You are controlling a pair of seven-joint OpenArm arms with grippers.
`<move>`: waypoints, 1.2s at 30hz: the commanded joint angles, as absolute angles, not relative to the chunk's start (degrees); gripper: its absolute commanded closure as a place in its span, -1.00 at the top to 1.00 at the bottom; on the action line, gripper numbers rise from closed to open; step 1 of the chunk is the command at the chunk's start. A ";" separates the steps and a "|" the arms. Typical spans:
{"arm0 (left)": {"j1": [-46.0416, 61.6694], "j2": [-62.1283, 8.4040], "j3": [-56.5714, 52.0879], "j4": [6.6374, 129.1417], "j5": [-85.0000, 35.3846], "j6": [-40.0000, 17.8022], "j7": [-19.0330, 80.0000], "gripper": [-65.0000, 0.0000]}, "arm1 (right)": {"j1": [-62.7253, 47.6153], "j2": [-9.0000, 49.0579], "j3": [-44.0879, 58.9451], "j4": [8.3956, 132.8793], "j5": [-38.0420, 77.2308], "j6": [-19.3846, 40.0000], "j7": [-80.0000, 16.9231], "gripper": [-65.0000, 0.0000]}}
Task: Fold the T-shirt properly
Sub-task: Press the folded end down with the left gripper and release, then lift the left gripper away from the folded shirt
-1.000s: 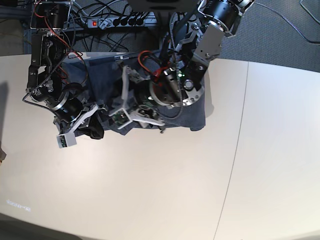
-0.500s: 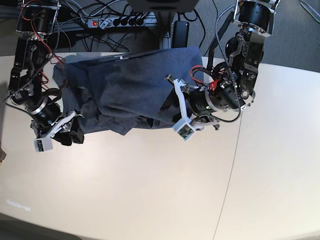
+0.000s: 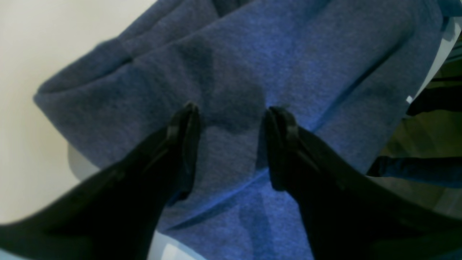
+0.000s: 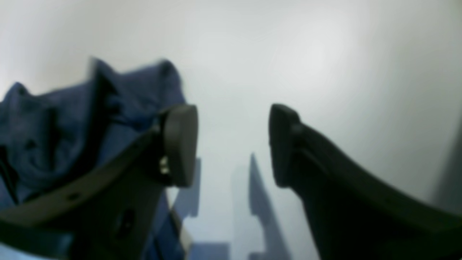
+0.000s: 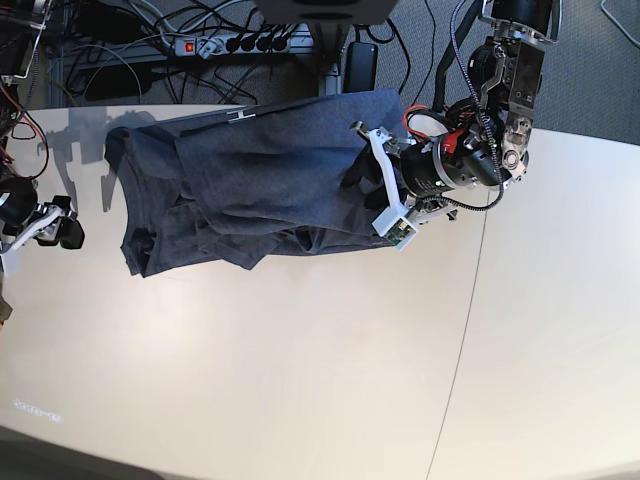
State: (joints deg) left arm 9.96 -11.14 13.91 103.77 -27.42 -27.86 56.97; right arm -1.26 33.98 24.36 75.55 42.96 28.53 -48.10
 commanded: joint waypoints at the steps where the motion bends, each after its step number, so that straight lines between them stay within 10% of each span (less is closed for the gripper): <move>1: 9.54 -11.31 13.85 104.84 -28.08 -27.68 56.36 -0.04 | -0.75 35.90 24.88 75.07 44.34 29.98 -47.70 -0.02; 31: 8.58 -11.33 13.80 104.84 -21.17 -27.88 51.59 -0.04 | -8.97 28.40 9.56 71.02 46.02 31.73 -48.03 -0.03; 36: 8.58 -11.64 13.78 104.84 -20.64 -27.88 51.62 -0.04 | -9.08 28.40 7.73 71.02 44.51 31.73 -48.01 -0.37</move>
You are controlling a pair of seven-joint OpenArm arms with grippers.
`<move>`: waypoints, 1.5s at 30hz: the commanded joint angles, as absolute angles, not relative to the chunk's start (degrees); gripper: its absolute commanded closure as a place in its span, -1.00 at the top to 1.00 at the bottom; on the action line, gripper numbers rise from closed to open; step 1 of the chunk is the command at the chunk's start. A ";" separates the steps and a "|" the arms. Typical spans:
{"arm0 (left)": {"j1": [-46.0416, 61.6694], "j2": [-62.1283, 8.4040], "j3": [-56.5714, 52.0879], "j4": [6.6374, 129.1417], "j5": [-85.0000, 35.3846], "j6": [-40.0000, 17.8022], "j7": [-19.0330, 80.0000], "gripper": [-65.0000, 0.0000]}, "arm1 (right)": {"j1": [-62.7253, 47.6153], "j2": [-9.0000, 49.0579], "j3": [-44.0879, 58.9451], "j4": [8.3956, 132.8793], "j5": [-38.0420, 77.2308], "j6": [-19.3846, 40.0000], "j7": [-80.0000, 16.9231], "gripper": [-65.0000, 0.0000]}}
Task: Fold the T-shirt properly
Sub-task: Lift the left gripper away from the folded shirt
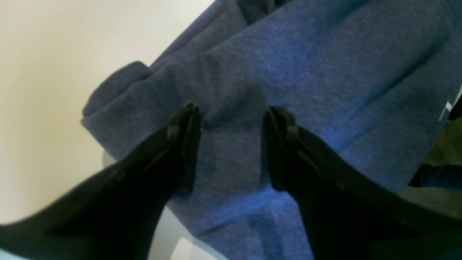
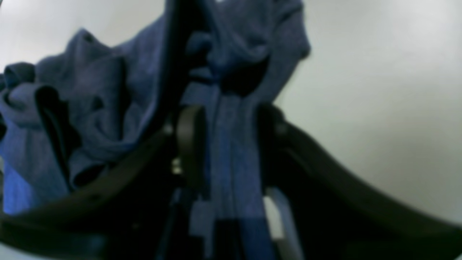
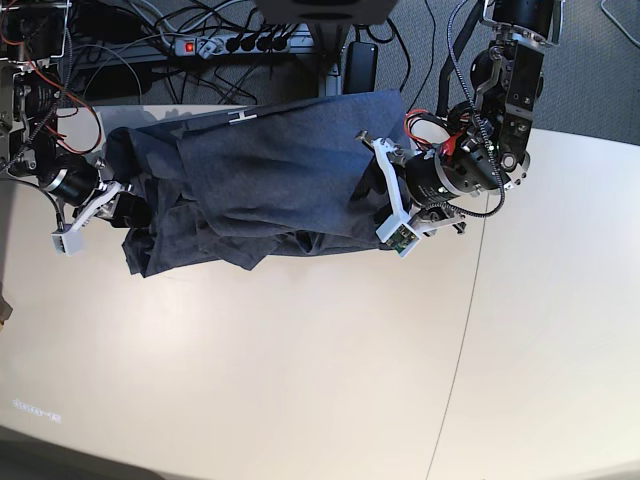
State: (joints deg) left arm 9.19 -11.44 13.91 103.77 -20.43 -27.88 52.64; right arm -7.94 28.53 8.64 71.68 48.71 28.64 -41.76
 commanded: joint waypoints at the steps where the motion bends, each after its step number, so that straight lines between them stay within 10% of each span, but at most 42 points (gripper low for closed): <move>1: 8.58 -11.64 13.78 104.84 -20.51 -27.88 51.62 -0.04 | -9.10 28.40 7.55 71.02 44.47 31.73 -48.01 -0.38; 4: 8.58 -11.64 13.78 104.84 -20.51 -27.86 51.64 -0.04 | -9.08 28.40 7.09 71.02 43.59 31.73 -47.81 -0.41; 9: 8.58 -11.62 13.78 104.84 -26.06 -28.18 53.25 -0.04 | -9.08 28.40 7.07 71.02 40.75 31.73 -46.24 -1.00; 19: 7.33 -11.62 11.20 104.84 -46.28 -39.81 58.28 -0.04 | -8.71 28.88 7.11 71.02 26.94 31.46 -36.14 -1.00; 45: 16.34 -19.97 -0.75 100.47 -51.66 -40.00 59.59 -0.04 | -6.04 33.85 17.12 70.83 34.89 31.42 -37.54 -1.00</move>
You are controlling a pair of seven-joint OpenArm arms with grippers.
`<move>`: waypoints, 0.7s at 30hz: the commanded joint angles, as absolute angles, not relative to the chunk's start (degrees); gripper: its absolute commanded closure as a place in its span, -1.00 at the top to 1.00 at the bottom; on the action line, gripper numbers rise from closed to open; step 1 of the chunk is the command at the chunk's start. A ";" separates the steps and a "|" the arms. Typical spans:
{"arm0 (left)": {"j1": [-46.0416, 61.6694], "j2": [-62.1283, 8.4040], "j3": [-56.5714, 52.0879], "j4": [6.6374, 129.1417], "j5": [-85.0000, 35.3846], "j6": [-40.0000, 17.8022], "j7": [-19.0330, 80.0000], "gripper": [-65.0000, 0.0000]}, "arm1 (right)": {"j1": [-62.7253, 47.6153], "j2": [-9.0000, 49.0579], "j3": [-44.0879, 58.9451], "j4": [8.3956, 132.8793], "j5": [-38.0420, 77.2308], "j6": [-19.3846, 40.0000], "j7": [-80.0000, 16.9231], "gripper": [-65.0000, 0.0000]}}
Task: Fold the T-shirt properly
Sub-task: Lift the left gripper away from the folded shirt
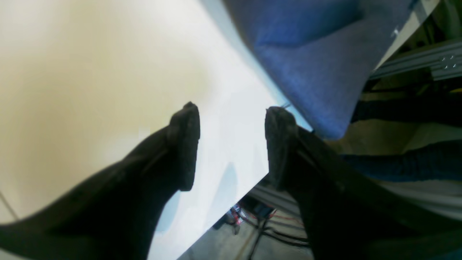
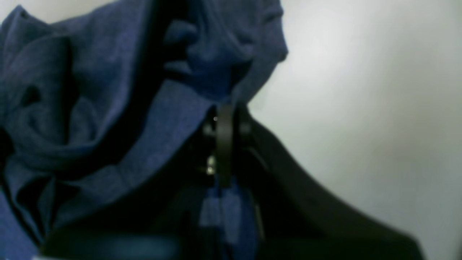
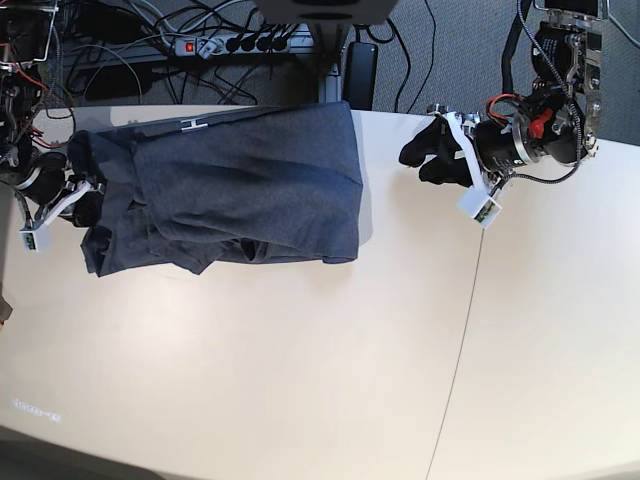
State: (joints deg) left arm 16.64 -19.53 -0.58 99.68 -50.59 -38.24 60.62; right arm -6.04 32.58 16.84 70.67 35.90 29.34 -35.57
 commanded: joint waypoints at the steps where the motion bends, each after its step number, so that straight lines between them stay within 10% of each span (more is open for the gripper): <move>1: 16.34 -19.97 -0.75 99.77 -51.64 -40.00 59.16 -0.04 | -6.07 33.82 17.12 70.87 36.29 31.44 -37.54 -1.00; 21: 16.05 -16.75 -0.16 96.33 -49.78 -40.00 57.19 -0.04 | -6.31 28.69 25.98 96.05 50.17 31.94 -46.54 -1.00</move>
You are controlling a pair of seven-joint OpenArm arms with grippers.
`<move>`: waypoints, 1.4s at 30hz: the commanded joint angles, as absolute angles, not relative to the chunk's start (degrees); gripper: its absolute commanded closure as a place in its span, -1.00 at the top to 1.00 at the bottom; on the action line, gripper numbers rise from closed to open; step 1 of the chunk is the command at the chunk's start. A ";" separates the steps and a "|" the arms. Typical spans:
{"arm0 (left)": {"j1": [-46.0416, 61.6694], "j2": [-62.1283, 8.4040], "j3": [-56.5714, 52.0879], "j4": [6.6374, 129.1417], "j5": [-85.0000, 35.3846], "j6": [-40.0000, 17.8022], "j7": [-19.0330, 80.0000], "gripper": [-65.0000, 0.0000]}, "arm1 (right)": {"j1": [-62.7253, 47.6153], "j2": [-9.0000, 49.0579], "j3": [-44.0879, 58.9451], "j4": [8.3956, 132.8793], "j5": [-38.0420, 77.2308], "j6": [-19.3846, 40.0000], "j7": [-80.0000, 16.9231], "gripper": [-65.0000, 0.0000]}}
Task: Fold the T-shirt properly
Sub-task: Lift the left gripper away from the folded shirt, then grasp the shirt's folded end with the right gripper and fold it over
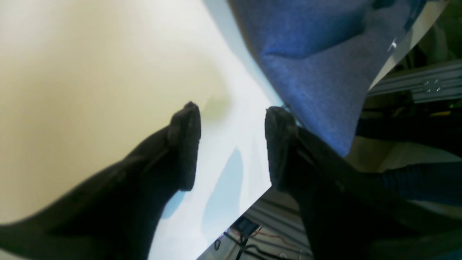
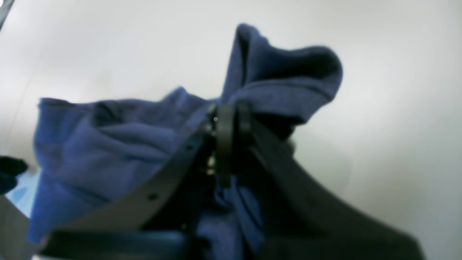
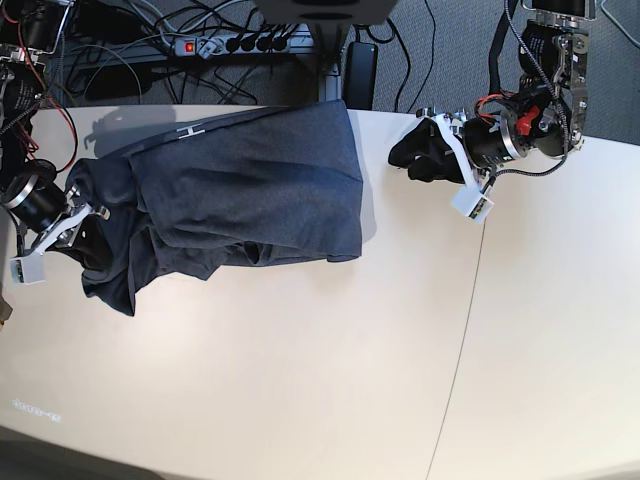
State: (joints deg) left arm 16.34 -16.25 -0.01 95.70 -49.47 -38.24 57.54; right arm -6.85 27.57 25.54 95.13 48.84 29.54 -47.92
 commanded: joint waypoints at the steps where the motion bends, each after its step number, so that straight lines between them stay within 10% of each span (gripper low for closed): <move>1: 16.03 -16.29 -0.03 96.33 -49.17 -40.00 57.19 -0.04 | -6.39 28.69 25.89 97.62 50.19 31.94 -46.54 -1.00; 42: 16.03 -7.31 0.10 90.04 -44.10 -40.00 54.59 -0.04 | -11.27 18.52 -12.64 115.24 28.38 31.90 -39.99 -1.00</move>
State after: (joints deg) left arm 15.88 -7.11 0.03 90.00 -46.59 -39.53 52.64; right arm -11.75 18.37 -12.82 114.39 27.42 29.54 -41.82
